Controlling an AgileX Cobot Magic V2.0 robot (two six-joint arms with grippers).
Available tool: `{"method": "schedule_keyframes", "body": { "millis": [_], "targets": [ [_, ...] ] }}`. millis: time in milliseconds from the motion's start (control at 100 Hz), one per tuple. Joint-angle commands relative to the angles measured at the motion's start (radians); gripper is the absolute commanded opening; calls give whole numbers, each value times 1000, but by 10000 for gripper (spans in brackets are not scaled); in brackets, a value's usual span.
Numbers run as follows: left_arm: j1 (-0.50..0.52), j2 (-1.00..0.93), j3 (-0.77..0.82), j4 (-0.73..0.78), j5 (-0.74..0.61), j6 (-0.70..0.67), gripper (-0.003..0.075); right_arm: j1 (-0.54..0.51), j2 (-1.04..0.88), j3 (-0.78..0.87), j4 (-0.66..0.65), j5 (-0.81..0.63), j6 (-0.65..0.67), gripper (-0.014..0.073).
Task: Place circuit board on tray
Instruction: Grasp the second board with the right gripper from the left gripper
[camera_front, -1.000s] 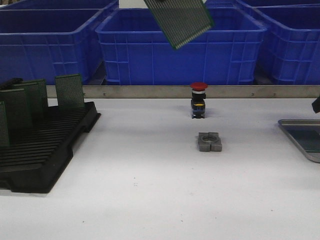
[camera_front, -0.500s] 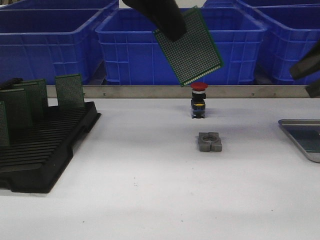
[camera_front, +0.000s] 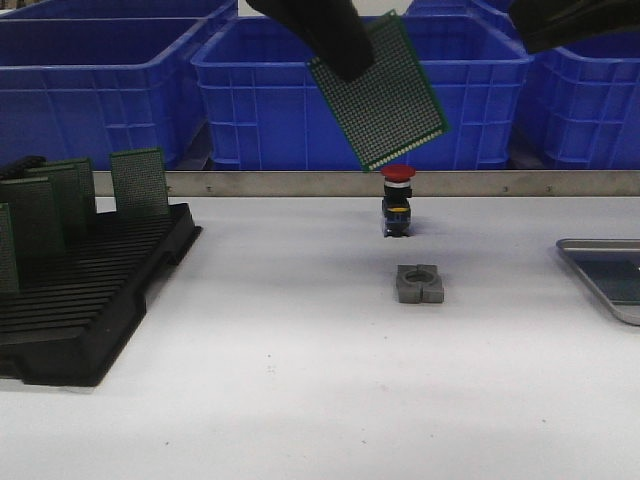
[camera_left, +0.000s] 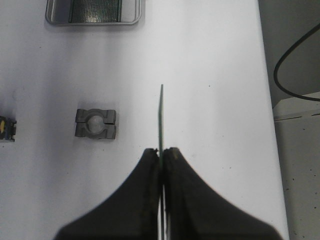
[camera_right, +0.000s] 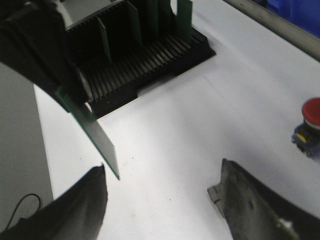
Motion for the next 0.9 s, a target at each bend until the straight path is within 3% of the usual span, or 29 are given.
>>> {"method": "schedule_keyframes", "body": {
  "millis": [0,320,750,890],
  "targets": [
    [-8,-50,-25,-59,33,-10,-18,40,-52,-30,49,137,-77,505],
    [-8,-50,-25,-80,33,-10,-18,158,-49,-29,41,18,-109,505],
    [-8,-50,-25,-80,33,-10,-18,194,51,-27,40,-6,-98,504],
    [-8,-50,-25,-80,33,-10,-18,219,91,-27,40,-5,-98,447]
  ]
}}
